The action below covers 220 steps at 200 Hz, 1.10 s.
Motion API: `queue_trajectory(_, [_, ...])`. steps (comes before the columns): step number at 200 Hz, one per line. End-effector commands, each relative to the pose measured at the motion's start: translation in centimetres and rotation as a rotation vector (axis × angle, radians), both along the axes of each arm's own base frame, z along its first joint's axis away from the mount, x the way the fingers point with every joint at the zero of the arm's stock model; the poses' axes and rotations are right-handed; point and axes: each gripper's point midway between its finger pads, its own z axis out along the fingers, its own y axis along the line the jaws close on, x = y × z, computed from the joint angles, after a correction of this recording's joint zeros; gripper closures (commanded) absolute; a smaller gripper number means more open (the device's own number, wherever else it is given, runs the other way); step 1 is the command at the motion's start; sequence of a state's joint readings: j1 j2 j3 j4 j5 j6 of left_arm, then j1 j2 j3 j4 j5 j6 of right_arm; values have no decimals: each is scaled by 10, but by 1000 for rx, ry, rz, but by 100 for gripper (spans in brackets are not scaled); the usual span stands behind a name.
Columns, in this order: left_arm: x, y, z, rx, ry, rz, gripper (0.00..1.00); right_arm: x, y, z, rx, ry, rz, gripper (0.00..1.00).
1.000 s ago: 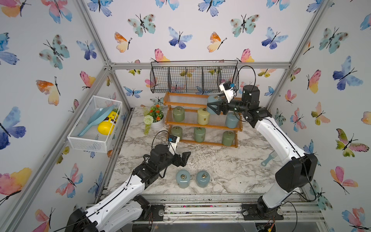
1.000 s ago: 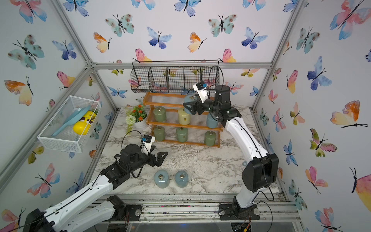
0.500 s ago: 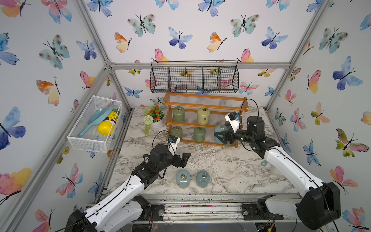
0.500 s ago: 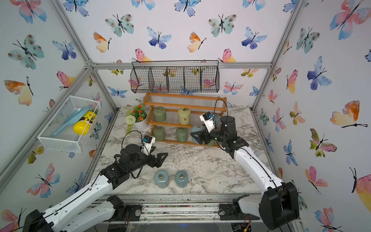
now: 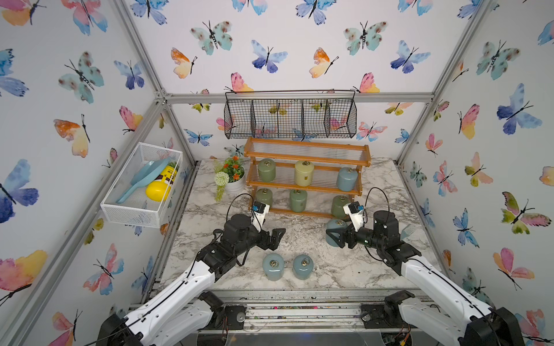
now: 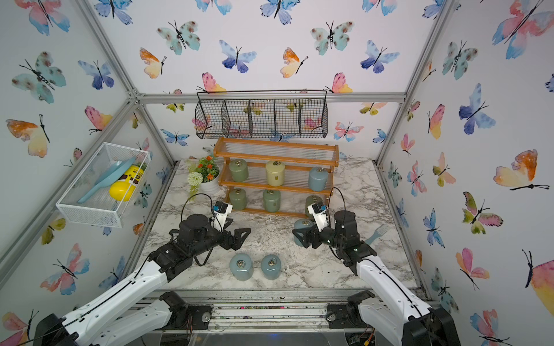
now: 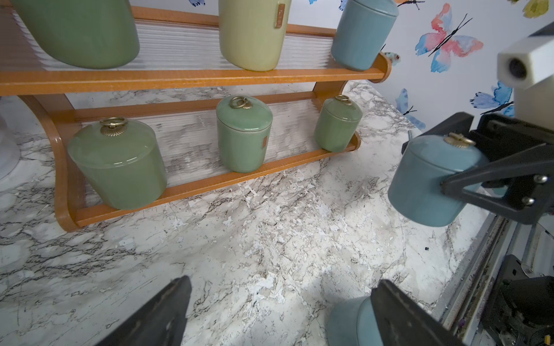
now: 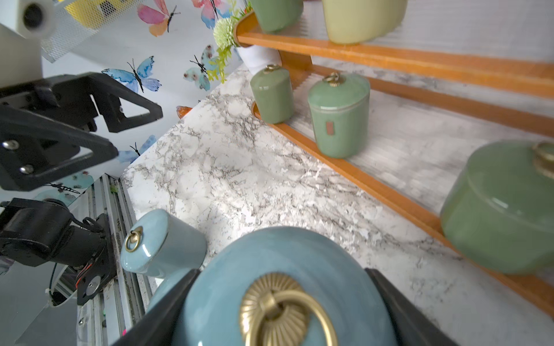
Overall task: Remove the tea canisters from the shelf
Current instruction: Place the tea canister at the center of the board.
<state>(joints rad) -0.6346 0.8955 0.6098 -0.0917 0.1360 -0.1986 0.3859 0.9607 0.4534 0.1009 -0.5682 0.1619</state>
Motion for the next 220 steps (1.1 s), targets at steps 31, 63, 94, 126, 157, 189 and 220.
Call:
queue_trajectory(31, [3, -3, 9, 5, -21, -19, 2, -17, 16, -10, 50, -35, -16, 22])
queue_trajectory(63, [3, -4, 7, 9, -18, -21, 2, -30, 20, -35, 27, 10, -27, 23])
queue_trajectory(94, [3, -3, 3, 20, -17, -22, 1, -37, 18, -51, 12, 33, -50, 23])
queue_trajectory(126, [3, -3, 0, 25, -14, -23, 1, -42, 15, -67, -20, 51, -76, 23])
queue_trajectory(157, [4, -4, -2, 29, -10, -26, 1, -40, 12, -68, -40, 39, -114, 23])
queue_trajectory(189, [5, -5, -4, 31, -7, -28, 2, -39, 12, -73, -69, 54, -133, 22])
queue_trajectory(220, [6, -6, -7, 35, -2, -32, 2, -42, 19, -78, -102, 59, -124, 21])
